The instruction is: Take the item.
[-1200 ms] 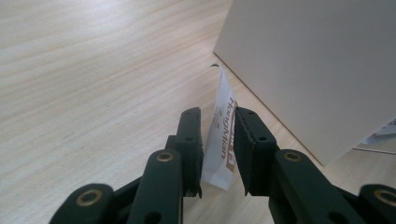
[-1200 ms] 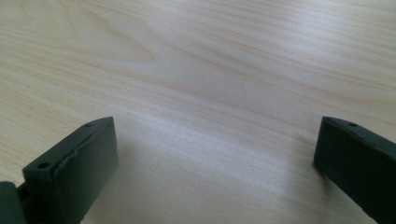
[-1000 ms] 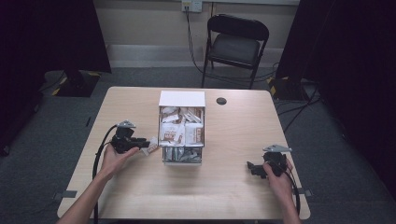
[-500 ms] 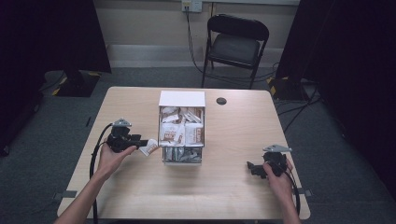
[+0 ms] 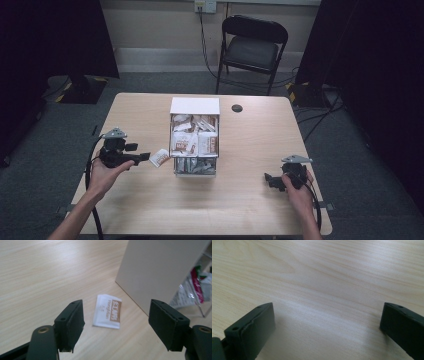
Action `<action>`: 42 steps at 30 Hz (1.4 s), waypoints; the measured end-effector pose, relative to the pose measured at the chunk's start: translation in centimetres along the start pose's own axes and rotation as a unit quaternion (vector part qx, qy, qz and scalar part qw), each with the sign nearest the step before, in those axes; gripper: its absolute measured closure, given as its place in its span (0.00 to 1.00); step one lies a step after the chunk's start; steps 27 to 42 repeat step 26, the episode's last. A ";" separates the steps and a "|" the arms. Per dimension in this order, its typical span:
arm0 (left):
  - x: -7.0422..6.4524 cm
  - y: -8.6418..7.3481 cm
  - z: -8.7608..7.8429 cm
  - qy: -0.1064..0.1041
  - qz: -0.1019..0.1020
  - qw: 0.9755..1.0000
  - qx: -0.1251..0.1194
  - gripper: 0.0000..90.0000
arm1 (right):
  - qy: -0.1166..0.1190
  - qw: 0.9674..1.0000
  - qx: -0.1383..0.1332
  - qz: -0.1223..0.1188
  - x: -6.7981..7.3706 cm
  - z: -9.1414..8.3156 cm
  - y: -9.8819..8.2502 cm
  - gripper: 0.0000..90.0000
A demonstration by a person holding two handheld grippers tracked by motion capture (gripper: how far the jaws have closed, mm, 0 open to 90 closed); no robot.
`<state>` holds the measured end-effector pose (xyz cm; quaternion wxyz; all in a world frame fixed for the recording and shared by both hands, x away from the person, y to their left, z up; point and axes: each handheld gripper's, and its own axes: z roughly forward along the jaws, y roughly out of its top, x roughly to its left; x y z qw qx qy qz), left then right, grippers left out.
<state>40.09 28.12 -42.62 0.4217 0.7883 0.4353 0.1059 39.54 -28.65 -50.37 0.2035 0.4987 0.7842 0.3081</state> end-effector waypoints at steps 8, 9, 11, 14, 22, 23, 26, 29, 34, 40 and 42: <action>0.6 -1.6 -1.5 0.020 0.022 0.999 0.013 0.26 | -0.001 1.000 0.000 0.001 0.0 0.0 0.0 0.00; 0.9 -2.0 -1.5 0.015 0.017 1.000 0.017 0.24 | -0.001 1.000 0.000 0.001 0.0 0.0 0.0 0.00; 1.6 -3.1 -1.2 0.022 0.014 0.999 0.029 0.23 | -0.001 1.000 0.000 0.001 0.0 0.0 0.0 0.00; 3.0 -4.6 -0.4 0.030 -0.004 0.998 0.059 0.24 | -0.001 1.000 0.000 0.001 0.0 0.0 0.0 0.00; 4.5 -7.2 1.5 0.093 -0.010 0.993 0.073 0.25 | -0.001 1.000 0.000 0.001 0.0 0.0 0.0 0.00; 4.5 -7.5 1.7 0.097 -0.007 0.994 0.057 0.24 | -0.001 1.000 0.000 0.001 0.0 0.0 0.0 0.00; 4.1 -8.0 2.2 0.108 0.018 0.993 0.043 0.17 | -0.001 1.000 0.000 0.001 0.0 0.0 0.0 0.00; 4.1 -8.0 2.2 0.108 0.018 0.993 0.043 0.17 | -0.001 1.000 0.000 0.001 0.0 0.0 0.0 0.00; 4.1 -8.0 2.2 0.108 0.018 0.993 0.043 0.17 | -0.001 1.000 0.000 0.001 0.0 0.0 0.0 0.00; 4.1 -8.0 2.2 0.108 0.018 0.993 0.043 0.17 | -0.001 1.000 0.000 0.001 0.0 0.0 0.0 0.00; 4.1 -8.0 2.2 0.108 0.018 0.993 0.043 0.17 | -0.001 1.000 0.000 0.001 0.0 0.0 0.0 0.00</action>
